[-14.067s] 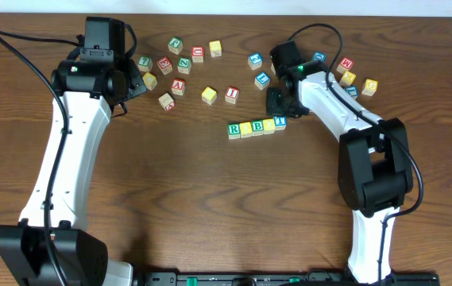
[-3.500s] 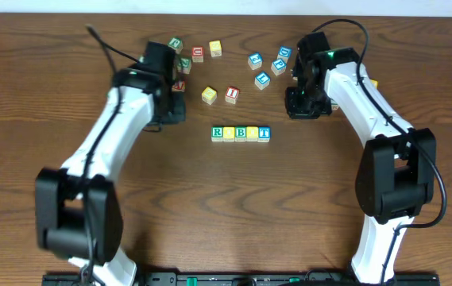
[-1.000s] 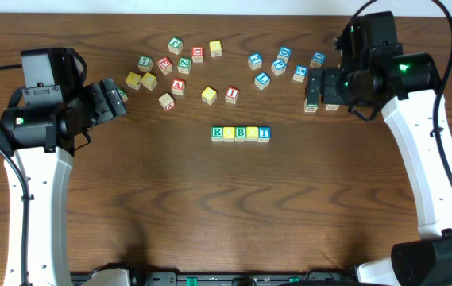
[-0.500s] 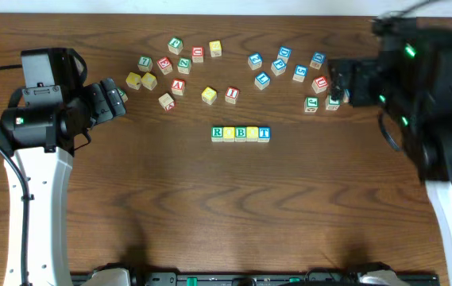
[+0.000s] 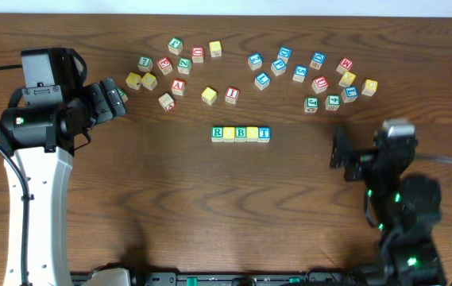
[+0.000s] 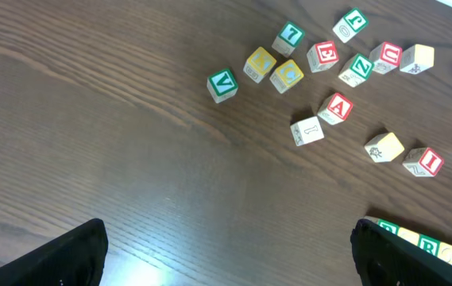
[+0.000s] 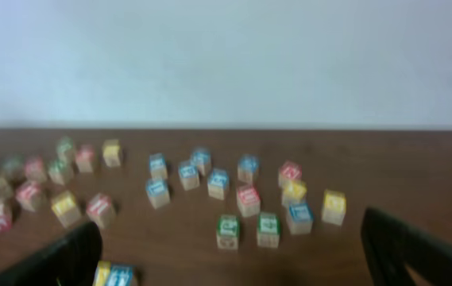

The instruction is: Spell out ROBOT

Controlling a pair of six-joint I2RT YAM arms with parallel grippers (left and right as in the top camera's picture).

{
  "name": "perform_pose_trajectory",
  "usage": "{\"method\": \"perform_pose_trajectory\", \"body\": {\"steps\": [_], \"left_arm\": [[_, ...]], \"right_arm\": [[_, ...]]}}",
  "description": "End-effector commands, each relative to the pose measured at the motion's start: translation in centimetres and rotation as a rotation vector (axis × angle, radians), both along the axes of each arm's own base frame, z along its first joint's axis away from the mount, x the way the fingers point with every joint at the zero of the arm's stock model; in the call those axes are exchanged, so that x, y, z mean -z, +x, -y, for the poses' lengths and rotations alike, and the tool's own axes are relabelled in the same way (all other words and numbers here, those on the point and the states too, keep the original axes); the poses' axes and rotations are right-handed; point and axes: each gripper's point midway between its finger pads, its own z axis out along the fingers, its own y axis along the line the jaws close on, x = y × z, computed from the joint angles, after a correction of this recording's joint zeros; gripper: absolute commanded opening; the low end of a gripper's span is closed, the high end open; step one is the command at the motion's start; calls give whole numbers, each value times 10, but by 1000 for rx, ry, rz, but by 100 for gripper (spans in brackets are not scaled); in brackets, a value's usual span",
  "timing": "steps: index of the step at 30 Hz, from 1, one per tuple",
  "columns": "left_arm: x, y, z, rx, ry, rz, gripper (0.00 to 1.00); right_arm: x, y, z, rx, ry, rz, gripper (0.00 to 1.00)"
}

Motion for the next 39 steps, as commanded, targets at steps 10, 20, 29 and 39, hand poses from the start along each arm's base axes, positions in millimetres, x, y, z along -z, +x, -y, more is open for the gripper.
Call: {"method": "perform_pose_trajectory", "body": {"steps": [10, 20, 29, 39], "left_arm": [[-10, 0, -3, 0, 18, 24, 96], [-10, 0, -3, 0, 18, 24, 97], [-10, 0, -3, 1, 18, 24, 97], [-10, 0, -3, 1, 18, 24, 97]], "right_arm": [[64, -32, 4, 0, 68, 158, 99], [96, -39, 5, -2, 59, 92, 99], [102, -40, 4, -11, 34, 71, 100], [102, -40, 4, -11, 34, 71, 99]]}}
